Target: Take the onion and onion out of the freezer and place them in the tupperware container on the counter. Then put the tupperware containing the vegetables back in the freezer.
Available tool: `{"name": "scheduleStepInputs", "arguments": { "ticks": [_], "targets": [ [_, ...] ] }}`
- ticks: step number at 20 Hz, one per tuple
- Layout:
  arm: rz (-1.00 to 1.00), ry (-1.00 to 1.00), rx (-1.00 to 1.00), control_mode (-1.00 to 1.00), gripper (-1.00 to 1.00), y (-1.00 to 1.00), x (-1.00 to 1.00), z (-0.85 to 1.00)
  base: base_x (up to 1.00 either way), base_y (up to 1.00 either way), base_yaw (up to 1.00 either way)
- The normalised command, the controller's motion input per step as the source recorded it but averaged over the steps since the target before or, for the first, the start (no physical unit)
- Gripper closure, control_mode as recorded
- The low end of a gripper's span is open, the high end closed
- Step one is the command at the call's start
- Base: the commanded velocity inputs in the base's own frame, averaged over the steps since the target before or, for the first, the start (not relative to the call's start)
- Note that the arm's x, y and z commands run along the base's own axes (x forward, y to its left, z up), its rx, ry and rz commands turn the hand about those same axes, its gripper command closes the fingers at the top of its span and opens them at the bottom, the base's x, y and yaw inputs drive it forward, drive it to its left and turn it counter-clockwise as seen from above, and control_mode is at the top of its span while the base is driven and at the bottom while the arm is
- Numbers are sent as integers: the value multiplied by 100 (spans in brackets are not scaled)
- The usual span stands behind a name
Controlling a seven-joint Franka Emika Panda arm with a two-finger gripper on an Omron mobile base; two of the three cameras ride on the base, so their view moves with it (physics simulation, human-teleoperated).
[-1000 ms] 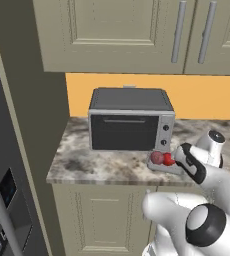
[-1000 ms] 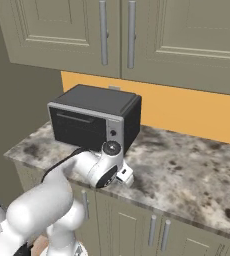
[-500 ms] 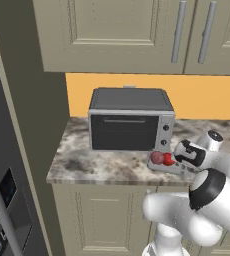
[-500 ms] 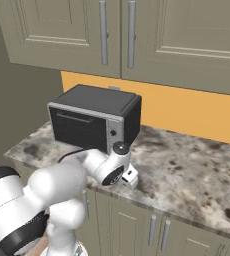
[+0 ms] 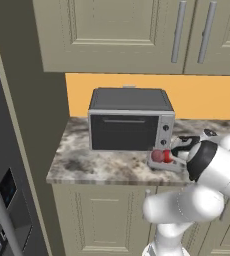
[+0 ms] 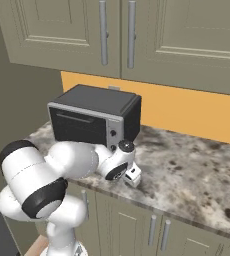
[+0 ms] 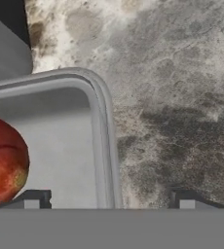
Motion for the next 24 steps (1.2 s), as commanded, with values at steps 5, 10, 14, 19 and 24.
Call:
{"name": "scheduleStepInputs", "arguments": {
  "ticks": [5,10,14,19,24],
  "targets": [
    [0,2,1,-100,-100,0,8,-19,0,0,0],
    [0,0,1,-100,-100,0,-5,-1,0,0,0],
    [0,0,0,-100,-100,0,-3,-3,0,0,0],
    [0,0,0,-100,100,2,0,-13,0,0,0],
    [0,-1,0,-100,100,5,-17,0,0,0,0]
  ]
}}
